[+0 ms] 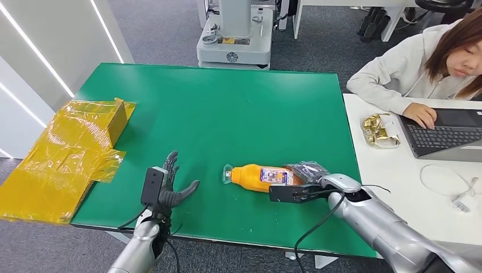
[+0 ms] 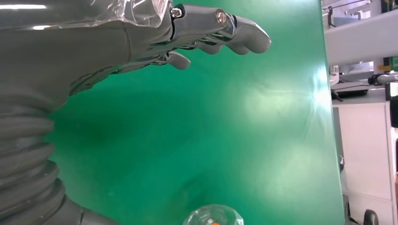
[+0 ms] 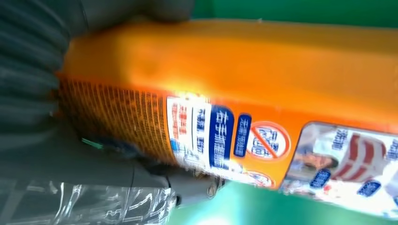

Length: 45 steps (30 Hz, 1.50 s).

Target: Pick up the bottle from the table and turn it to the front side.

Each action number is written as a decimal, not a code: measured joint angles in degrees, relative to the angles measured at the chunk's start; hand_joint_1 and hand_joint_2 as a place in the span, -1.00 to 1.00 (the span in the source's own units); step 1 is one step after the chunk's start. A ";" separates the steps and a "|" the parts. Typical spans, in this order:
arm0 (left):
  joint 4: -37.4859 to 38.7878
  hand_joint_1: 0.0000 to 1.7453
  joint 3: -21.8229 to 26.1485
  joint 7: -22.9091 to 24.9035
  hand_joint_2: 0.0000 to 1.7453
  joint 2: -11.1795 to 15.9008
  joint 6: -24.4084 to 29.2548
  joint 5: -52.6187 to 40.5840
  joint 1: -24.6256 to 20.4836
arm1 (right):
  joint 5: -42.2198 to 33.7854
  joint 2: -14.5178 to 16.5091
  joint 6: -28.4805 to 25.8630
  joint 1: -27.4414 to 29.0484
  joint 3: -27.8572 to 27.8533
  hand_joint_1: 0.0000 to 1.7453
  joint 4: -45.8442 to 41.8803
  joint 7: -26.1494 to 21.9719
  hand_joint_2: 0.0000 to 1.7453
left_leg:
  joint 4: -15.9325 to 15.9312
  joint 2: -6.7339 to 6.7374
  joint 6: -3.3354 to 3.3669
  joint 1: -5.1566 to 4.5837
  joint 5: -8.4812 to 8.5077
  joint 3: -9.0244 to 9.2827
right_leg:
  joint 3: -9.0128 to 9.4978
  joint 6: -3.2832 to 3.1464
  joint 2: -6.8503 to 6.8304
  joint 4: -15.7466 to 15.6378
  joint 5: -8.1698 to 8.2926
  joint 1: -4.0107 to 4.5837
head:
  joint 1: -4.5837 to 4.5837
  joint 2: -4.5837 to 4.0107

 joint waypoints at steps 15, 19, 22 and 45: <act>-0.58 -1.00 -0.20 -0.04 1.00 -0.16 -0.17 -0.60 -0.39 | -12.59 -4.46 -5.74 15.41 -14.33 1.00 -16.25 -6.42 1.00 | -0.02 -0.07 0.00 0.03 0.01 -0.06 | -0.05 0.04 -0.09 0.00 0.03 0.02 | 0.00 0.00; -0.72 -1.00 -0.79 0.38 1.00 -0.22 -1.26 -0.29 -0.69 | -21.84 -3.63 -10.48 26.09 -22.59 1.00 -24.86 -14.22 1.00 | -0.04 -0.29 0.00 0.03 0.01 -0.28 | -0.14 0.04 -0.31 0.01 0.00 0.03 | 0.01 0.00; -1.15 -1.00 -1.57 1.51 1.00 -0.33 -3.03 0.31 -1.66 | -26.12 -0.96 -14.17 32.86 -28.49 1.00 -30.69 -18.52 1.00 | -0.06 -0.26 0.00 0.03 0.01 -0.43 | -0.33 0.04 -0.27 0.01 0.00 0.02 | -0.01 0.00; -2.01 -1.00 -6.05 6.67 1.00 -1.87 -12.59 3.00 -7.97 | -26.23 14.04 -21.13 43.16 -42.59 0.95 -41.17 -22.49 1.00 | -0.06 -0.10 -0.06 0.02 0.10 -0.55 | -0.52 0.01 -0.15 0.04 0.05 0.02 | -0.01 0.00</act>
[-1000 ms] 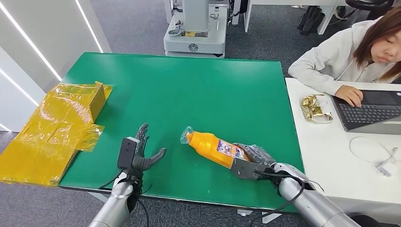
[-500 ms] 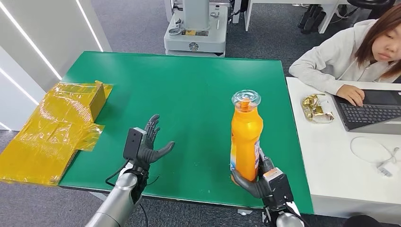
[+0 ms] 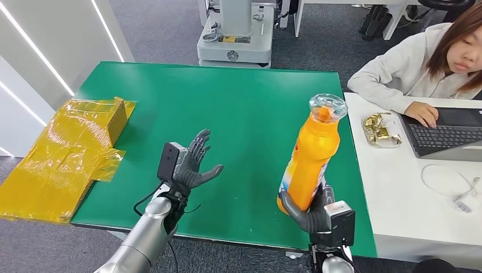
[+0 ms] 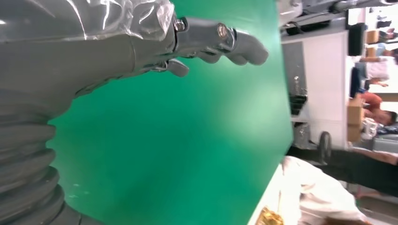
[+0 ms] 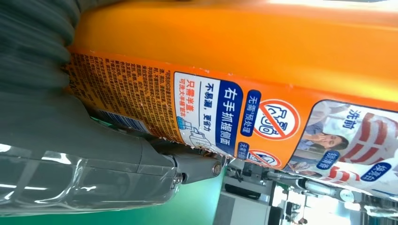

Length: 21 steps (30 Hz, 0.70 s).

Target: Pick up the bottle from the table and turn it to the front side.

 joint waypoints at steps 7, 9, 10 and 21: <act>0.00 -1.00 -1.19 0.40 1.00 -0.11 -0.69 0.21 -2.07 | 0.59 1.85 0.33 -1.04 -0.77 0.76 1.35 -0.83 1.00 | 0.00 0.01 -0.03 0.00 0.02 -0.02 | -0.02 -0.03 0.01 0.00 0.03 0.00 | 0.01 0.00; 0.00 -1.00 -1.56 0.79 1.00 -0.14 -1.40 1.01 -3.00 | 0.90 2.15 0.70 -2.31 -0.78 0.71 2.40 -1.35 1.00 | 0.00 0.01 -0.04 0.00 0.04 -0.04 | -0.03 -0.03 0.02 0.00 0.05 0.00 | 0.00 0.00; 0.00 -1.00 -1.69 1.20 1.00 -0.16 -1.85 1.68 -3.61 | 1.06 2.27 0.86 -3.19 -0.78 0.66 3.20 -1.53 1.00 | 0.00 0.02 -0.05 0.00 0.06 -0.04 | -0.05 -0.04 0.02 0.00 0.07 0.00 | 0.00 0.00; 0.18 -1.00 -4.45 5.60 1.00 1.66 -3.25 2.83 -11.09 | 4.06 2.18 1.17 -13.24 -0.54 0.93 16.47 -2.02 1.00 | 0.01 0.01 -0.03 0.00 0.24 -0.12 | -0.15 -0.08 0.02 0.03 0.20 0.00 | 0.00 0.00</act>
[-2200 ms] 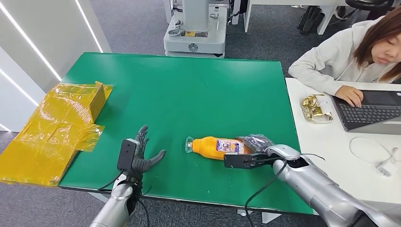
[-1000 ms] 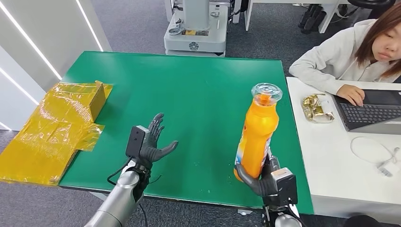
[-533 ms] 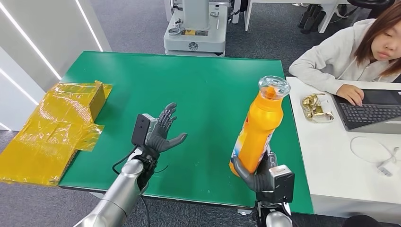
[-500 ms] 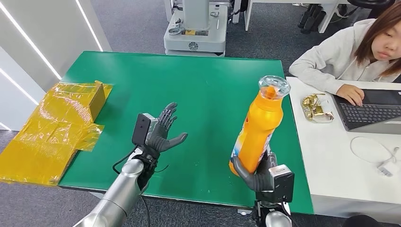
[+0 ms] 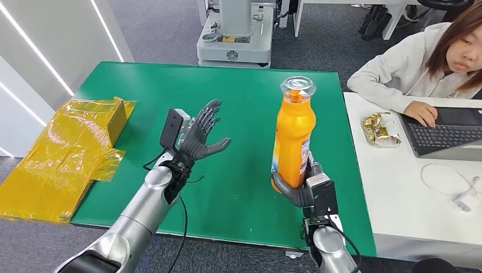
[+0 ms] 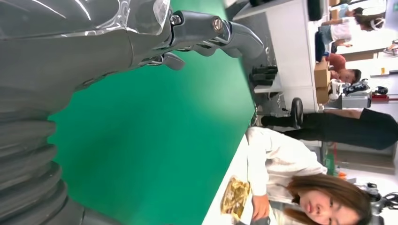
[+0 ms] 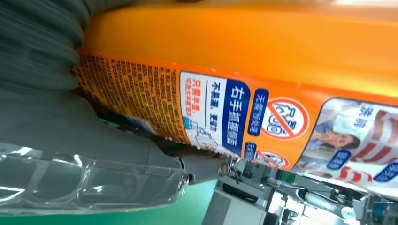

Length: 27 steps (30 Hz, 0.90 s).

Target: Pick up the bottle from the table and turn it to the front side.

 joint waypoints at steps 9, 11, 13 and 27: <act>6.77 -1.00 -2.80 -1.15 1.00 3.87 0.73 0.39 -7.68 | -0.04 -3.35 -0.30 -4.04 1.18 0.95 7.61 -0.40 1.00 | 0.00 0.01 0.01 -0.01 0.04 -0.06 | -0.05 0.00 0.01 0.00 0.06 0.00 | 0.00 0.00; 7.64 -1.00 -3.05 -1.51 1.00 4.77 0.69 0.46 -8.19 | -0.08 -4.06 0.03 -4.39 1.70 0.95 8.63 -0.52 1.00 | 0.00 0.01 0.01 0.00 0.04 -0.08 | -0.07 0.00 0.01 0.00 0.06 0.00 | 0.00 0.00; 8.32 -1.00 -3.37 -1.62 1.00 5.57 0.45 0.68 -8.57 | 0.08 -4.49 0.19 -4.98 2.31 0.95 9.78 -0.59 1.00 | -0.01 0.00 0.01 0.00 0.04 -0.10 | -0.09 0.00 0.01 0.01 0.06 0.00 | 0.00 0.00; 9.49 -1.00 -5.35 0.19 1.00 6.27 -3.02 4.10 -9.94 | 2.90 -3.70 -0.28 -12.55 8.69 0.98 19.52 0.99 1.00 | -0.01 -0.01 -0.05 0.00 0.09 -0.13 | -0.11 0.01 0.01 0.02 0.11 0.00 | 0.01 0.00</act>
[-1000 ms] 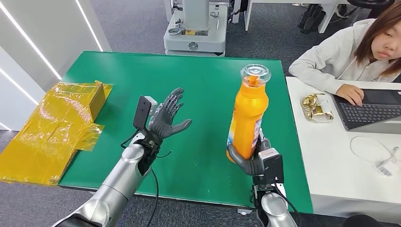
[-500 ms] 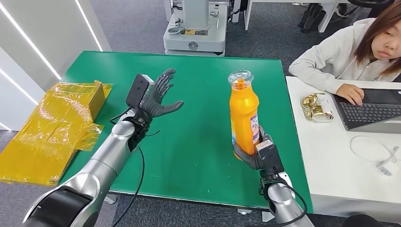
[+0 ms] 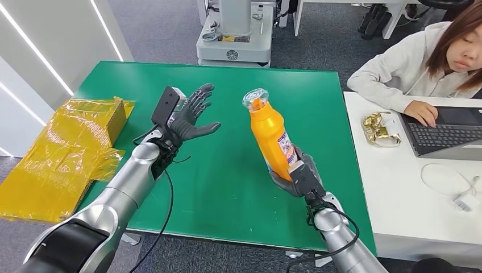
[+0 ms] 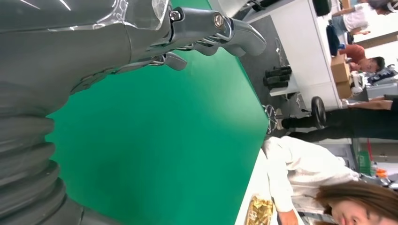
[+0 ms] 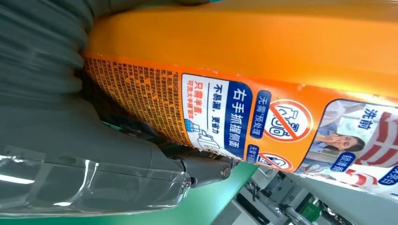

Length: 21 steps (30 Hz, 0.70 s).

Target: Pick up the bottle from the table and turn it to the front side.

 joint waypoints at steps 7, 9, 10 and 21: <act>-0.33 -1.00 -1.19 3.39 1.00 -1.33 -5.49 5.36 -0.10 | 2.25 1.69 -1.80 -3.56 2.57 1.00 2.33 0.02 1.00 | 0.00 0.01 -0.01 0.00 0.01 -0.01 | -0.03 0.00 0.01 0.00 0.02 0.00 | 0.00 0.00; -0.71 -1.00 -1.58 5.55 1.00 -2.21 -7.05 8.75 -0.09 | 2.51 2.52 -2.08 -4.79 3.37 1.00 2.73 0.07 1.00 | 0.00 0.01 -0.01 0.00 0.02 -0.01 | -0.03 -0.01 0.01 0.00 0.03 0.00 | 0.01 0.00; -0.90 -1.00 -1.71 6.57 1.00 -2.63 -7.70 10.64 -0.07 | 2.60 2.88 -2.14 -5.40 3.78 1.00 2.88 0.16 1.00 | 0.00 0.01 -0.01 0.00 0.02 -0.01 | -0.03 -0.02 0.01 0.00 0.04 0.00 | -0.01 0.00; -5.77 -1.00 -4.09 12.87 1.00 -5.80 -10.66 25.72 2.01 | 0.93 6.04 -3.46 -9.04 6.08 1.00 5.07 -0.95 1.00 | 0.00 0.00 -0.01 0.00 0.02 -0.04 | -0.05 -0.02 0.00 0.00 0.04 0.00 | -0.01 0.00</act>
